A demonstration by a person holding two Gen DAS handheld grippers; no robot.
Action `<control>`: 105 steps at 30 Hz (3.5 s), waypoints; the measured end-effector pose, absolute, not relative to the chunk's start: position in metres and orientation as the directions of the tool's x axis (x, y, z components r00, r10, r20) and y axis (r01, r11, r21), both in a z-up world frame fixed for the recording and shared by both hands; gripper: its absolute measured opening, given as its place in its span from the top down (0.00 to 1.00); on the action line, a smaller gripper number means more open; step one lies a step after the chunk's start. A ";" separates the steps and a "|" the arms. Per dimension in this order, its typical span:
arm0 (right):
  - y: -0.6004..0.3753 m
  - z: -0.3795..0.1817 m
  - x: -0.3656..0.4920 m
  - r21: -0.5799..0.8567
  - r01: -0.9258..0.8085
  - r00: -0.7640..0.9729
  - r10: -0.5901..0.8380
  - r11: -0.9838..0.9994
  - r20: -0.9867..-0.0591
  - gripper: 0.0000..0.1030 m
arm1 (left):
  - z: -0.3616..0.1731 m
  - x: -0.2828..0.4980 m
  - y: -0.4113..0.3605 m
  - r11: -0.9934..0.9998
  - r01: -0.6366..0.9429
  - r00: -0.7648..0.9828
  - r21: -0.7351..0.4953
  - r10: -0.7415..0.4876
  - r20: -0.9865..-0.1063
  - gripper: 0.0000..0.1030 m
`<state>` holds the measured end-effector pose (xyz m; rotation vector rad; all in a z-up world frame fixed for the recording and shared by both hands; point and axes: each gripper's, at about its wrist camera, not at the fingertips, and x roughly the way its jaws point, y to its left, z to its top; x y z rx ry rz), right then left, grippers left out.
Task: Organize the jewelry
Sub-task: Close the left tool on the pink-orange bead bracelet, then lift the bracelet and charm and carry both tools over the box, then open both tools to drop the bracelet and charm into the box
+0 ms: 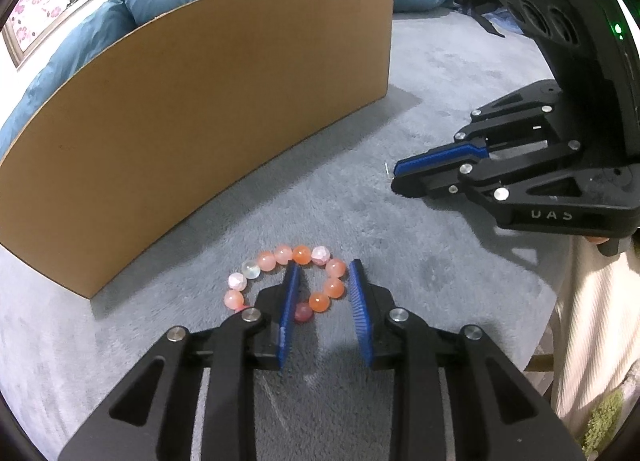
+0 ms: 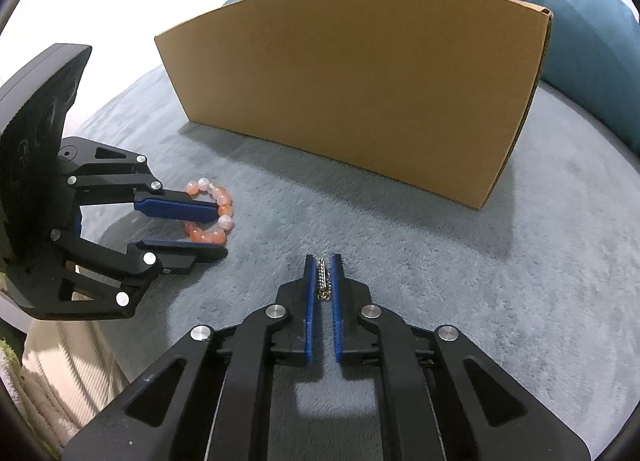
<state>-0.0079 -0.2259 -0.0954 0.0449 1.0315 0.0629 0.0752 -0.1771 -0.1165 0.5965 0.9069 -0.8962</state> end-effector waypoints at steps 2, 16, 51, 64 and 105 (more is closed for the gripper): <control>-0.226 -0.093 -0.010 0.067 -0.031 0.518 0.074 0.997 -0.852 0.98 | -0.115 0.075 -0.174 0.512 0.856 0.312 0.069 -0.406 -0.859 0.89; -0.229 -0.069 -0.023 0.049 -0.026 0.574 0.055 0.998 -0.817 0.98 | -0.092 0.065 -0.154 0.552 0.830 0.368 0.086 -0.425 -0.827 0.91; -0.216 0.044 -0.026 0.014 -0.103 0.717 0.085 0.995 -0.692 0.99 | 0.055 0.075 -0.105 0.625 0.779 0.520 0.044 -0.605 -0.603 0.91; -0.239 0.055 0.065 -0.048 -0.148 0.688 0.068 0.988 -0.723 0.99 | 0.056 0.181 -0.136 0.670 0.741 0.522 0.049 -0.528 -0.670 0.91; -0.295 0.031 0.063 0.016 0.168 0.605 -0.090 0.986 -0.791 0.59 | 0.001 0.228 -0.085 0.866 0.500 0.537 -0.007 -0.316 -0.782 0.38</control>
